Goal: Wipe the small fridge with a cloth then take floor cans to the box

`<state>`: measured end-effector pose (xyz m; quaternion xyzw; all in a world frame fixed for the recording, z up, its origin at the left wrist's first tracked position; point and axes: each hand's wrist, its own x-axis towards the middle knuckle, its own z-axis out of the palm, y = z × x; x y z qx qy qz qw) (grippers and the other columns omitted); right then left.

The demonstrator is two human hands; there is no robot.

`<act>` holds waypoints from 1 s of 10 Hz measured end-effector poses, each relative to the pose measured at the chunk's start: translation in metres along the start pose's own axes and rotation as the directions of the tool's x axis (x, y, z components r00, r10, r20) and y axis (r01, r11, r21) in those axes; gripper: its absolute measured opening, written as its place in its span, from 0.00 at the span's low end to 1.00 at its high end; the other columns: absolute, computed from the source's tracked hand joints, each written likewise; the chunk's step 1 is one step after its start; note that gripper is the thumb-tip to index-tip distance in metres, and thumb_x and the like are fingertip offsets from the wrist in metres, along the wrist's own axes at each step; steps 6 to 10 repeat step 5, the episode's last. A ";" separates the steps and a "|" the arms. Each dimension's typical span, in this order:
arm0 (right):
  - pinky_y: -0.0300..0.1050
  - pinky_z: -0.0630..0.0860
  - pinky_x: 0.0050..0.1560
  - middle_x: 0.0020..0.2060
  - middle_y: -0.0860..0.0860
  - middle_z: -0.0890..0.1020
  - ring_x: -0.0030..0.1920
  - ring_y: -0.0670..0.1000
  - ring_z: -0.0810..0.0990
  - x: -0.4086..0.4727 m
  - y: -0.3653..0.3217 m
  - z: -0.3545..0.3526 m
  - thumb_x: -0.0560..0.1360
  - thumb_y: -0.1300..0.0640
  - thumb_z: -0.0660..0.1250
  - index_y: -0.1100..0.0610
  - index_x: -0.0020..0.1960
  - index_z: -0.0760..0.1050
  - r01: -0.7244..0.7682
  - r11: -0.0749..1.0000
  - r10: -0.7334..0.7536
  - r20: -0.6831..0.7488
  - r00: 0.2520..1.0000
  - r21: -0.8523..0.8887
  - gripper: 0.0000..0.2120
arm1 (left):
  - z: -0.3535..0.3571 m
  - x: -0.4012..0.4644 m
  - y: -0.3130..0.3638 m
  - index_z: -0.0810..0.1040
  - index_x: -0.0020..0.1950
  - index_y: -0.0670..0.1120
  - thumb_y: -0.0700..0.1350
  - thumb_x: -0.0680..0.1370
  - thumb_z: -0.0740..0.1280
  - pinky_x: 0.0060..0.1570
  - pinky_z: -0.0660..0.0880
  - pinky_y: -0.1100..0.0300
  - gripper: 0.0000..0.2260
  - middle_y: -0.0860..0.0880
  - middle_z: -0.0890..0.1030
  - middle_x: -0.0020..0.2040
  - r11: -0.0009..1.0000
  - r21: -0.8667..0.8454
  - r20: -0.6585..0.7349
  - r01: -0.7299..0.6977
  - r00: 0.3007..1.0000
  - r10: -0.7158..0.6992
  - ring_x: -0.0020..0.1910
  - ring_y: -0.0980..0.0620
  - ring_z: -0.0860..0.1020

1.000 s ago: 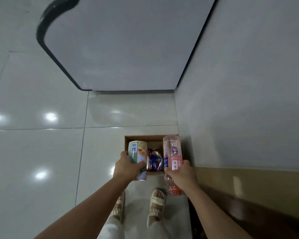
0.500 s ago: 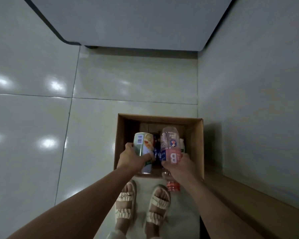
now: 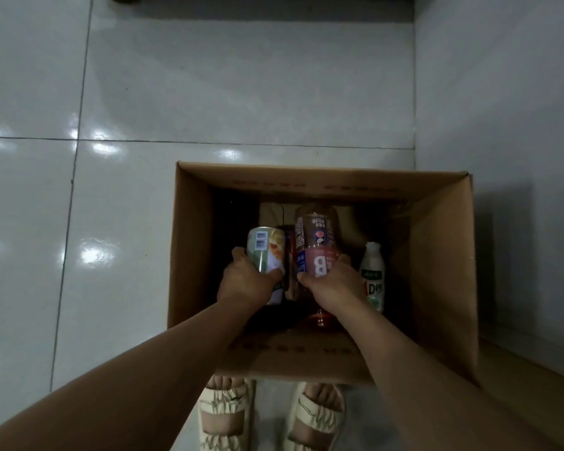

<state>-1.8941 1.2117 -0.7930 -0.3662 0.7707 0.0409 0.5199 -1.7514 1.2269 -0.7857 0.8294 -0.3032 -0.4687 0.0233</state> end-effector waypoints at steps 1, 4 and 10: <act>0.37 0.67 0.35 0.63 0.55 0.73 0.59 0.56 0.75 0.011 0.007 0.013 0.69 0.50 0.74 0.56 0.72 0.57 -0.002 1.000 0.002 -0.003 1.000 0.012 0.38 | 0.010 0.011 -0.008 0.63 0.66 0.44 0.52 0.70 0.73 0.51 0.76 0.51 0.31 0.42 0.75 0.61 1.000 0.003 -0.008 -0.005 1.000 0.005 0.57 0.43 0.76; 0.40 0.69 0.47 0.60 0.55 0.76 0.56 0.54 0.76 -0.012 0.010 0.001 0.68 0.47 0.73 0.59 0.68 0.61 0.032 0.999 -0.031 0.049 0.998 -0.016 0.36 | -0.005 -0.006 -0.002 0.62 0.68 0.43 0.50 0.73 0.70 0.56 0.75 0.47 0.29 0.42 0.71 0.64 0.998 0.070 0.056 0.008 0.998 -0.012 0.60 0.43 0.73; 0.38 0.67 0.44 0.59 0.53 0.76 0.52 0.51 0.75 -0.038 0.004 -0.014 0.69 0.48 0.72 0.58 0.68 0.63 0.058 0.997 -0.056 0.055 0.997 -0.040 0.33 | -0.022 -0.031 0.008 0.62 0.68 0.44 0.50 0.73 0.69 0.56 0.75 0.47 0.27 0.42 0.73 0.63 0.999 0.052 0.060 -0.007 0.998 0.004 0.59 0.44 0.75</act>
